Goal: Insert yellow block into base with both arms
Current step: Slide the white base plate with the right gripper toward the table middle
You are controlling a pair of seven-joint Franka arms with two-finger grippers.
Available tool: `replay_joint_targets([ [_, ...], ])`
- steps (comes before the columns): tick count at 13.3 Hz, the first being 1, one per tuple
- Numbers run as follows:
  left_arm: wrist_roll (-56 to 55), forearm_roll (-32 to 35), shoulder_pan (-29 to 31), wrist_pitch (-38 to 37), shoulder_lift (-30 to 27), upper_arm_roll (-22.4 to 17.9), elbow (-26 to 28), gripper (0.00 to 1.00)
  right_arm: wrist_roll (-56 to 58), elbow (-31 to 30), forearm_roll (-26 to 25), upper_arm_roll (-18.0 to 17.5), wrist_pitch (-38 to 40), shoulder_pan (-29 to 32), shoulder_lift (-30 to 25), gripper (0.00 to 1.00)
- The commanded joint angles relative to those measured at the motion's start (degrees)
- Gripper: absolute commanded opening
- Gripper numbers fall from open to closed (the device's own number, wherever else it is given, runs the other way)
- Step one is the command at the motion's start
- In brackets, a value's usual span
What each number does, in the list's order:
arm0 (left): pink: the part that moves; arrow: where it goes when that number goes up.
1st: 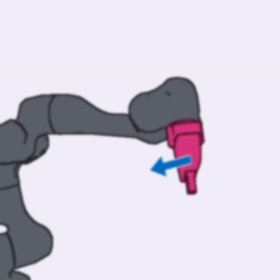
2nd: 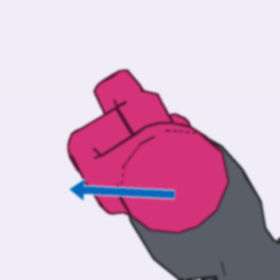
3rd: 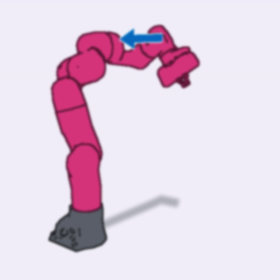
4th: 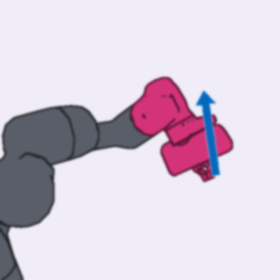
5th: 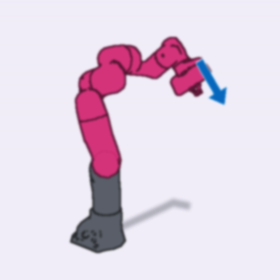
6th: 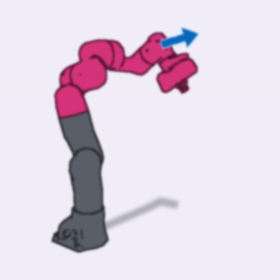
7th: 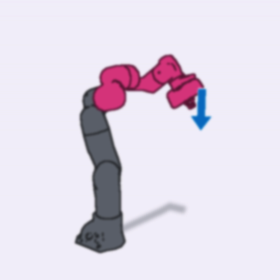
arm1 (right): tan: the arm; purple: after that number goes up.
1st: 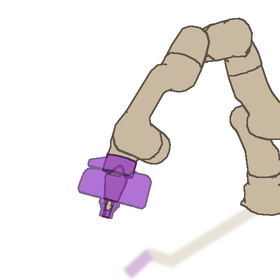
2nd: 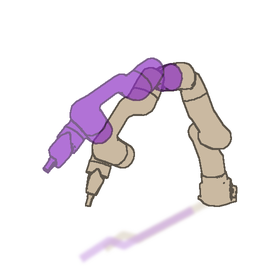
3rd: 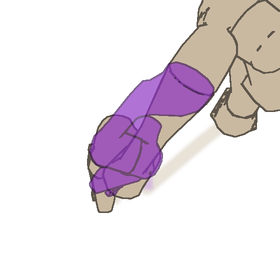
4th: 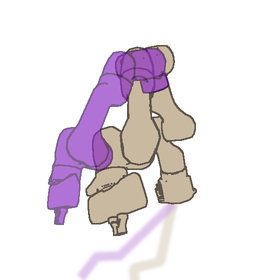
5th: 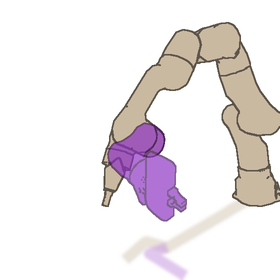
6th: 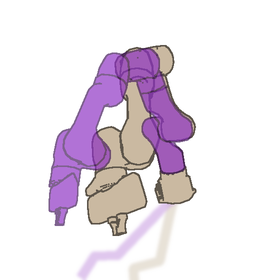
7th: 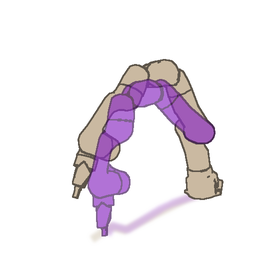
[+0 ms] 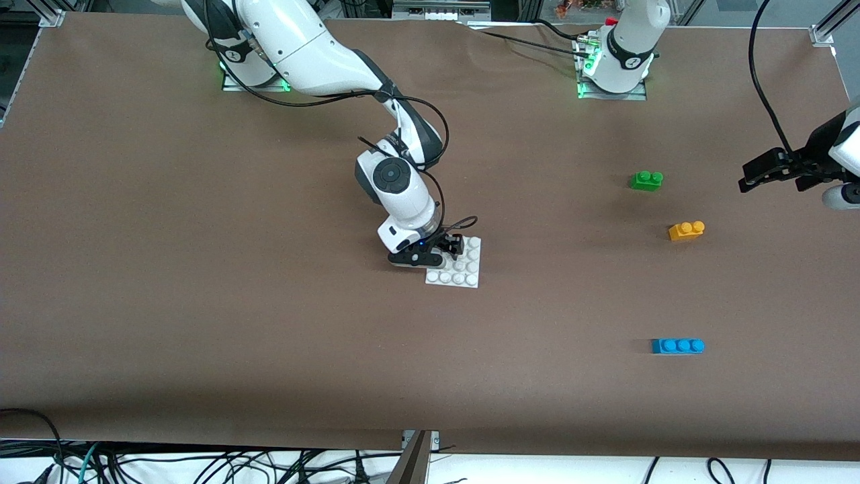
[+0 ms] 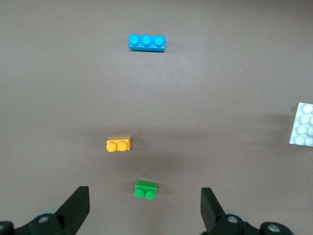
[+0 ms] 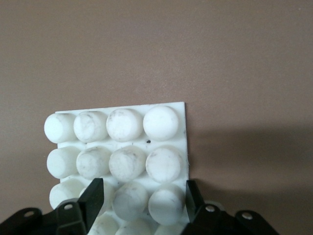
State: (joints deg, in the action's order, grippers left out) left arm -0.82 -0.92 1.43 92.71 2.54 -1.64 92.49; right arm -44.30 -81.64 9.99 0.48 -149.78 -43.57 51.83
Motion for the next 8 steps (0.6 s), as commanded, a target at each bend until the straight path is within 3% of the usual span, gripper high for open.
replay_joint_targets([
  [1,1.43,-1.45,0.42,-1.39,0.62,-0.12,-1.78,1.00,1.92,2.01,-2.15,-0.22,-0.96,0.15,1.34,0.75],
  [8,1.43,-1.45,0.33,-1.39,0.62,-0.12,-1.78,1.00,4.75,1.83,-6.81,-0.13,-1.04,0.24,1.52,0.75],
])
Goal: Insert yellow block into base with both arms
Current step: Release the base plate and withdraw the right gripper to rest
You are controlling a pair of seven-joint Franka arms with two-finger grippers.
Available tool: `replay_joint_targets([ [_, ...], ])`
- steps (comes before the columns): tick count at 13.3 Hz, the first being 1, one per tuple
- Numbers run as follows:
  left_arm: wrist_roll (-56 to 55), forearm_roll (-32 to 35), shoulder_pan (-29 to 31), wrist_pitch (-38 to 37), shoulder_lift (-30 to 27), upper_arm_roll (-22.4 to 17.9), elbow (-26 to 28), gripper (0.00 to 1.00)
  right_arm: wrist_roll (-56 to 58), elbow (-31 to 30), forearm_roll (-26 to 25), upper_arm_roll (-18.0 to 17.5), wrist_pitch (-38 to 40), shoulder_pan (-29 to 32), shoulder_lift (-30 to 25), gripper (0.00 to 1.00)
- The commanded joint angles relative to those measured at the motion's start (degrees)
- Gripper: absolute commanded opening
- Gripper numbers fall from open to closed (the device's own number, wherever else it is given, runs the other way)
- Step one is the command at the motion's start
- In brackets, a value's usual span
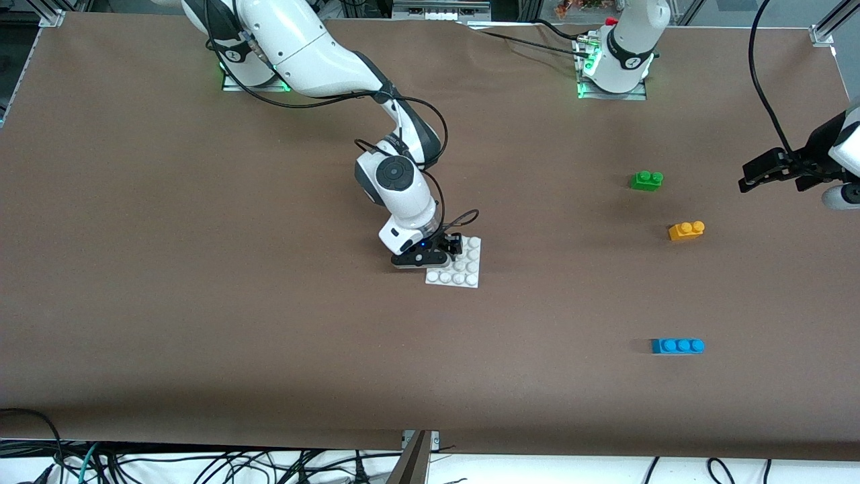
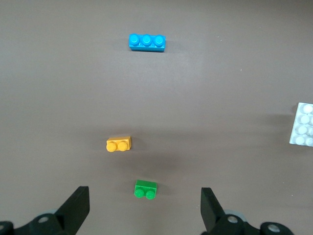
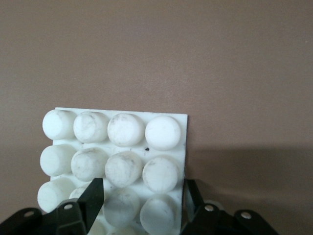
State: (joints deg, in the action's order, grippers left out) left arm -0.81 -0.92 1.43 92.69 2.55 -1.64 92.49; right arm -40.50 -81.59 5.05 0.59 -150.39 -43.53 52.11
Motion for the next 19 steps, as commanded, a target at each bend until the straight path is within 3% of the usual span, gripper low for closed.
replay_joint_targets([
  [1,1.43,-1.45,0.33,-1.37,0.61,-0.12,-1.78,1.00,0.95,1.70,-4.15,-0.24,-0.43,0.20,1.24,0.75],
  [4,1.52,-1.45,0.33,-1.37,0.61,-0.12,-1.78,1.00,1.13,1.79,-6.71,-0.24,-0.43,0.20,1.24,0.76],
  [6,1.52,-1.45,0.33,-1.37,0.61,-0.12,-1.78,1.00,1.56,1.88,-5.93,-0.24,0.09,0.72,0.28,1.00],
  [10,1.43,-1.45,0.33,-1.37,0.61,-0.12,-1.78,1.00,1.74,1.88,-2.24,-0.32,6.14,5.45,-6.56,1.00],
  [16,1.43,-1.54,-0.02,-2.78,1.57,0.14,-1.78,1.00,18.40,-2.42,-1.45,-0.41,37.67,20.83,-27.81,1.00],
  [19,1.61,-1.63,-0.02,-4.54,2.46,0.32,-1.00,1.00,28.86,-7.51,-1.53,-0.32,47.62,28.21,-38.64,1.00],
])
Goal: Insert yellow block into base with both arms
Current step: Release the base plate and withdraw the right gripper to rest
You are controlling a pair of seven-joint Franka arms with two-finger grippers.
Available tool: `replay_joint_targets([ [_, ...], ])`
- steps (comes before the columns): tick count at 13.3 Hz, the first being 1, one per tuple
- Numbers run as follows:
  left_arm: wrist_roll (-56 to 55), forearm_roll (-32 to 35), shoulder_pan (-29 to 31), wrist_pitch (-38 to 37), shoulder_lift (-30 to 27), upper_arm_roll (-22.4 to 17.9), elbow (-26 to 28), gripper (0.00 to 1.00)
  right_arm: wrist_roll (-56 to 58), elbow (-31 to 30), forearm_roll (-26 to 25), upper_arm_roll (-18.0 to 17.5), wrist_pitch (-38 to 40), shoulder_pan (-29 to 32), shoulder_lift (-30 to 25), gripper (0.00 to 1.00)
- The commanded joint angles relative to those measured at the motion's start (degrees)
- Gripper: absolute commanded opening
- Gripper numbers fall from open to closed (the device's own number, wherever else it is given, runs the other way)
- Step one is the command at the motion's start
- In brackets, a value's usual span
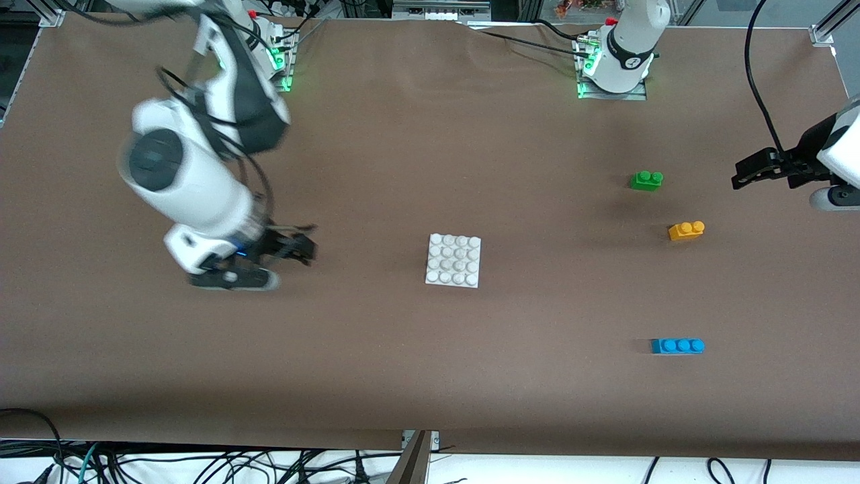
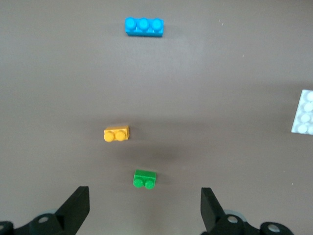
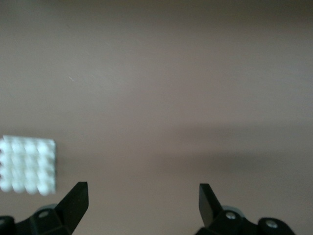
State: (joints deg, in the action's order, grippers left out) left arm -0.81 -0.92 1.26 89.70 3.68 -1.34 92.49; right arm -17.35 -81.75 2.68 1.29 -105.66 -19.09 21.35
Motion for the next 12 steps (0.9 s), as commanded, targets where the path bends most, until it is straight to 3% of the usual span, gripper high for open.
replay_joint_targets([
  [1,1.77,-1.63,0.14,-1.55,1.51,0.02,-0.65,1.00,9.32,-8.76,0.84,-1.03,4.74,5.80,-10.34,1.00],
  [5,4.31,-0.66,1.97,2.74,5.55,-0.42,2.33,1.00,16.65,-15.61,-0.65,-0.77,7.04,10.56,-20.10,1.00],
  [7,6.86,1.26,3.04,12.90,5.20,-0.77,10.47,1.00,16.39,-16.25,-2.93,-0.59,9.67,10.56,-22.31,1.00],
  [12,10.04,7.06,5.50,43.91,3.44,-0.59,33.68,1.00,17.44,-15.28,-3.29,0.99,11.26,10.47,-22.06,1.00],
])
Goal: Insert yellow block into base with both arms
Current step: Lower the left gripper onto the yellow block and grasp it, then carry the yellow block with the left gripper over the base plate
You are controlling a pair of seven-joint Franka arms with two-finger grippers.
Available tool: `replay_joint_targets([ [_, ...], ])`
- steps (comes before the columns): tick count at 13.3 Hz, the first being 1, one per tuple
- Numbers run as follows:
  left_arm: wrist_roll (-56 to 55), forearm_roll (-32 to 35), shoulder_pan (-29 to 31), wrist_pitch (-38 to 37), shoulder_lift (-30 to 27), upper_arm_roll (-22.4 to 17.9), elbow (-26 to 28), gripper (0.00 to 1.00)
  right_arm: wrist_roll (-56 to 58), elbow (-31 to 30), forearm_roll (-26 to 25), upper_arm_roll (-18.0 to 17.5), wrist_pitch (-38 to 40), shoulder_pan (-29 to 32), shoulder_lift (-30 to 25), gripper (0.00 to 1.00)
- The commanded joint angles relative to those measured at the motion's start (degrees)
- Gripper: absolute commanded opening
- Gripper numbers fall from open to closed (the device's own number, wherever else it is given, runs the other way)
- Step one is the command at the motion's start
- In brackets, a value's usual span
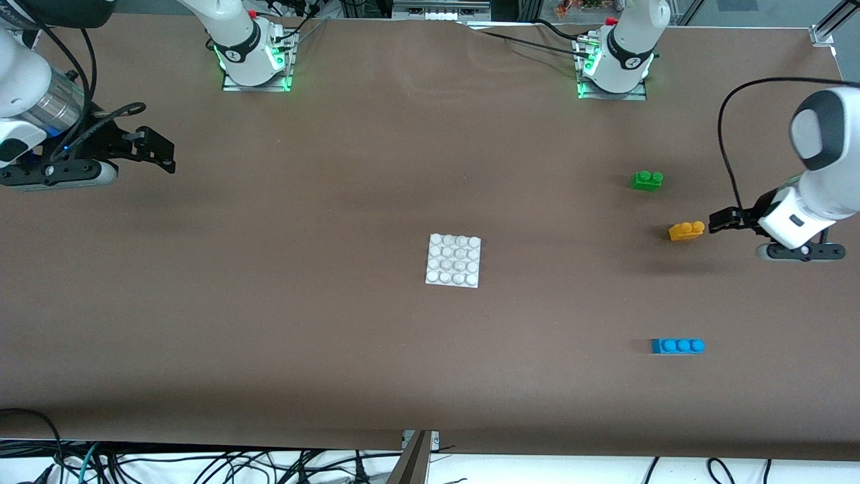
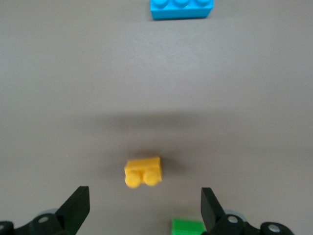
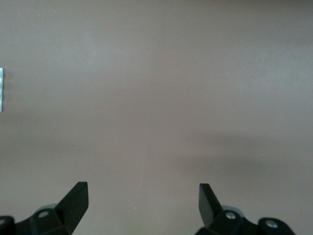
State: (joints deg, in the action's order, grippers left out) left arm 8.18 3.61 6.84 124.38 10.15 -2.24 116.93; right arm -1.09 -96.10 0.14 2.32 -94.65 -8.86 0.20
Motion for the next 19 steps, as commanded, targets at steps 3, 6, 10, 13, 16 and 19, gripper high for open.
replay_joint_targets([
  [3,1.13,4.55,1.25,19.66,0.04,0.13,14.99,1.00,0.74,0.82,-1.81,-0.04,-0.09,0.34,0.49,1.00],
  [6,1.13,5.88,2.74,19.85,2.24,0.22,15.00,1.00,0.75,2.67,-1.90,-0.03,0.25,0.86,1.38,1.00],
  [10,1.13,5.88,3.88,23.52,6.18,0.31,15.35,1.00,0.57,3.55,-2.78,0.23,0.52,0.87,1.38,1.00],
  [13,1.13,5.79,4.58,29.59,9.18,0.39,17.89,1.00,0.39,3.55,-2.95,0.32,0.87,0.87,1.47,1.00],
  [16,1.05,5.71,4.85,33.91,11.20,0.39,19.04,1.00,0.04,3.73,-2.69,0.32,0.78,0.87,1.99,1.00],
  [19,-1.14,5.18,5.29,33.13,11.04,0.39,19.04,0.25,-0.05,3.73,-2.52,0.40,0.78,0.95,1.99,1.00],
])
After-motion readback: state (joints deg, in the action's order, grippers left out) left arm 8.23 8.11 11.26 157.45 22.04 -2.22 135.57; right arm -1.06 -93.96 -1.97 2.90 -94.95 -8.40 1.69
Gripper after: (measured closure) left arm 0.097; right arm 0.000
